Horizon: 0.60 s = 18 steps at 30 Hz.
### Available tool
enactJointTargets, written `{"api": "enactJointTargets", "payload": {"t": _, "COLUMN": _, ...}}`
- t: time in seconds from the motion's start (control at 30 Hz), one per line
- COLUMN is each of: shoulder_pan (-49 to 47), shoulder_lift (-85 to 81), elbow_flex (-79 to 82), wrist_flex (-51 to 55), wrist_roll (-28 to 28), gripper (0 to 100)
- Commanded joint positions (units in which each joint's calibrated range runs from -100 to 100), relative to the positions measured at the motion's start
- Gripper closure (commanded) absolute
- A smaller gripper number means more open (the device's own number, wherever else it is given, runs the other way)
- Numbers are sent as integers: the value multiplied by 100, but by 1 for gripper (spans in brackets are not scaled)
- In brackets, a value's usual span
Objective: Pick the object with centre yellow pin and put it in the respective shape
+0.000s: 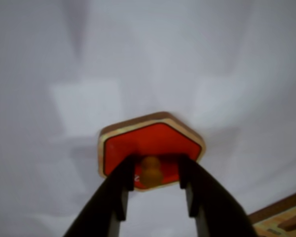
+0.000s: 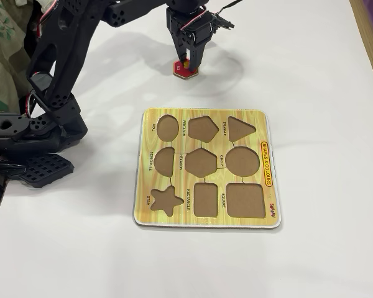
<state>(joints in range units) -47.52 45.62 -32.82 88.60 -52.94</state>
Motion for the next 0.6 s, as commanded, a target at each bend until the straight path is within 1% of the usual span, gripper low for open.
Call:
{"api": "enactJointTargets", "payload": {"t": 0.0, "shoulder_pan": 16, "shoulder_lift": -143, "elbow_flex": 90, "wrist_flex": 77, "wrist_roll": -15, "gripper": 89}}
{"api": "enactJointTargets", "payload": {"t": 0.33, "shoulder_pan": 6, "shoulder_lift": -143, "elbow_flex": 144, "wrist_flex": 77, "wrist_roll": -15, "gripper": 89}}
{"api": "enactJointTargets", "payload": {"t": 0.4, "shoulder_pan": 6, "shoulder_lift": -143, "elbow_flex": 144, "wrist_flex": 77, "wrist_roll": -15, "gripper": 92}}
{"api": "enactJointTargets", "payload": {"t": 0.47, "shoulder_pan": 16, "shoulder_lift": -143, "elbow_flex": 144, "wrist_flex": 77, "wrist_roll": 6, "gripper": 99}}
{"api": "enactJointTargets", "payload": {"t": 0.57, "shoulder_pan": 16, "shoulder_lift": -143, "elbow_flex": 144, "wrist_flex": 77, "wrist_roll": 38, "gripper": 99}}
